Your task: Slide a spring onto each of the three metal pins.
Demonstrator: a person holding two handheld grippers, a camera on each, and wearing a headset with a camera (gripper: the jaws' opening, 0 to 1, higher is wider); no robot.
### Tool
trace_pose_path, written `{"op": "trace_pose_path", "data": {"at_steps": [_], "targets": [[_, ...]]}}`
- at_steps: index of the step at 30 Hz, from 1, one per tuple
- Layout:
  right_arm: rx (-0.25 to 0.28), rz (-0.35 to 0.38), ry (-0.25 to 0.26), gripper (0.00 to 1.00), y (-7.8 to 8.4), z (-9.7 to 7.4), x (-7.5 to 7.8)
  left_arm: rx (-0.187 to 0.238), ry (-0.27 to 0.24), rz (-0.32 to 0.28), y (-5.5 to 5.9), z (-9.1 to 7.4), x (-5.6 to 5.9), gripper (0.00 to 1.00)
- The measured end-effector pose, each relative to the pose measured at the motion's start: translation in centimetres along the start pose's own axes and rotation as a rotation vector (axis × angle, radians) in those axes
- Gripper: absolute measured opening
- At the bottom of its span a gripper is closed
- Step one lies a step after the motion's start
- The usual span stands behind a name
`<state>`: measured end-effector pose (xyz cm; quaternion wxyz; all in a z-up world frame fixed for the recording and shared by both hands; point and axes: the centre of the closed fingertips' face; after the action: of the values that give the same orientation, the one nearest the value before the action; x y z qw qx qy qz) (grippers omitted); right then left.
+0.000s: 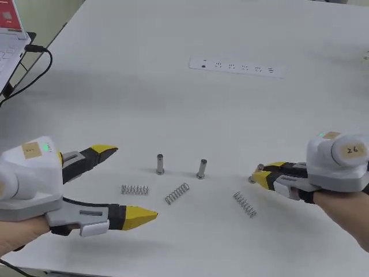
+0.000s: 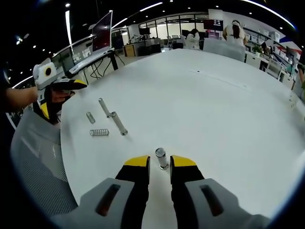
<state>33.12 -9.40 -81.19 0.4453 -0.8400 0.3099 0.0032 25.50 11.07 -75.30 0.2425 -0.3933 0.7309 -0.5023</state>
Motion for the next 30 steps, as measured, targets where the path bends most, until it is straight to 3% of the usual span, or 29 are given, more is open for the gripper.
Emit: {"op": "trace_pose_path", "data": {"at_steps": [12, 22, 30], "targets": [[0.012, -0.011, 0.007, 0.25, 0.0, -0.3, 0.0, -0.01, 0.006, -0.005, 0.3, -0.2, 0.4, 0.92], [0.014, -0.002, 0.005, 0.36, 0.4, -0.7, -0.4, -0.005, -0.006, -0.011, 0.2, -0.4, 0.1, 0.93], [0.007, 0.015, -0.004, 0.37, 0.9, -1.1, -1.0, -0.003, -0.008, -0.013, 0.2, -0.3, 0.0, 0.93]]}}
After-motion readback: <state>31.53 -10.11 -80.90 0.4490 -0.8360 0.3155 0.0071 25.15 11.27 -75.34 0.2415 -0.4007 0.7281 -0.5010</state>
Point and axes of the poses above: the centre of the closed fingertips' face, and the gripper's own axes: z roughly forward along the fingers, x roughly to its right, y roughly out of its underside, and after that the axes turned 15 degrees about -y, right-handed
